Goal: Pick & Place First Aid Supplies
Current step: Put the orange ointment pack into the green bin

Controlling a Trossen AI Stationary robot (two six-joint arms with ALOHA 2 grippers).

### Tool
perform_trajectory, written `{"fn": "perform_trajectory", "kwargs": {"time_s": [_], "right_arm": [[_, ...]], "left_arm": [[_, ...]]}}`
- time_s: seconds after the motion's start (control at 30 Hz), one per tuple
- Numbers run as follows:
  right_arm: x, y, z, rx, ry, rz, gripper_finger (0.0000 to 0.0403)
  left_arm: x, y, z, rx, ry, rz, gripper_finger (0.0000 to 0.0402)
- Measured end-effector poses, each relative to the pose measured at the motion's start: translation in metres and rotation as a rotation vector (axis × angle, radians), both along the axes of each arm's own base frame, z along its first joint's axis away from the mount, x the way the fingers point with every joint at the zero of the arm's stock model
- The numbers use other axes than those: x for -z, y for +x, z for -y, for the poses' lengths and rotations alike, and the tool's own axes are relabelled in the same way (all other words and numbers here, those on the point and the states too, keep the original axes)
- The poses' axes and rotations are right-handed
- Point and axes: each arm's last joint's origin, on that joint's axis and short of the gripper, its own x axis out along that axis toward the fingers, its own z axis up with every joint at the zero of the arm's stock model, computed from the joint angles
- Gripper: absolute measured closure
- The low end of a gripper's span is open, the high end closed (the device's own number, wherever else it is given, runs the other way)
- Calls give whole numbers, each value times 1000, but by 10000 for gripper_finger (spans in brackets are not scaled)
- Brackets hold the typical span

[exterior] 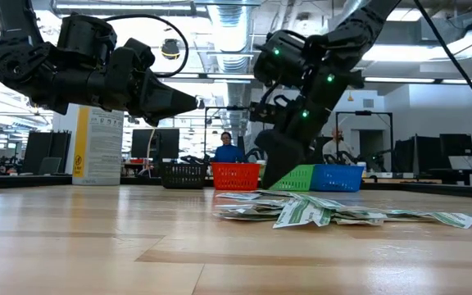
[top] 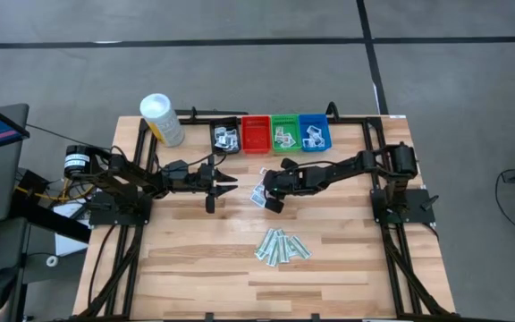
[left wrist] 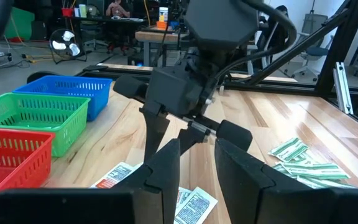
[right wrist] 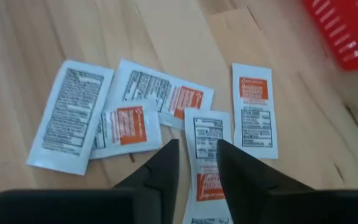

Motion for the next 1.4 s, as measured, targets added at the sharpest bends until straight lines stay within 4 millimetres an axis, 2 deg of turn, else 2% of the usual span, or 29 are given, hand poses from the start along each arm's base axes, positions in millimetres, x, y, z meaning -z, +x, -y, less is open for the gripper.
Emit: {"fn": "perform_trajectory", "kwargs": {"time_s": [0.2,0.37,0.7,1.07,1.4], "right_arm": [[0,0,0,-15,8,-3,249],[2,-2,3,-6,20,-6,239],[9,-10,9,23,34,-24,300],[10,-11,8,15,27,-37,396],[7,-11,8,17,25,-42,393]], "left_arm": [[0,0,0,0,0,0,300],[0,0,0,0,0,0,300],[0,0,0,0,0,1,300],[0,0,0,0,0,1,300],[0,0,0,0,0,1,300]]}}
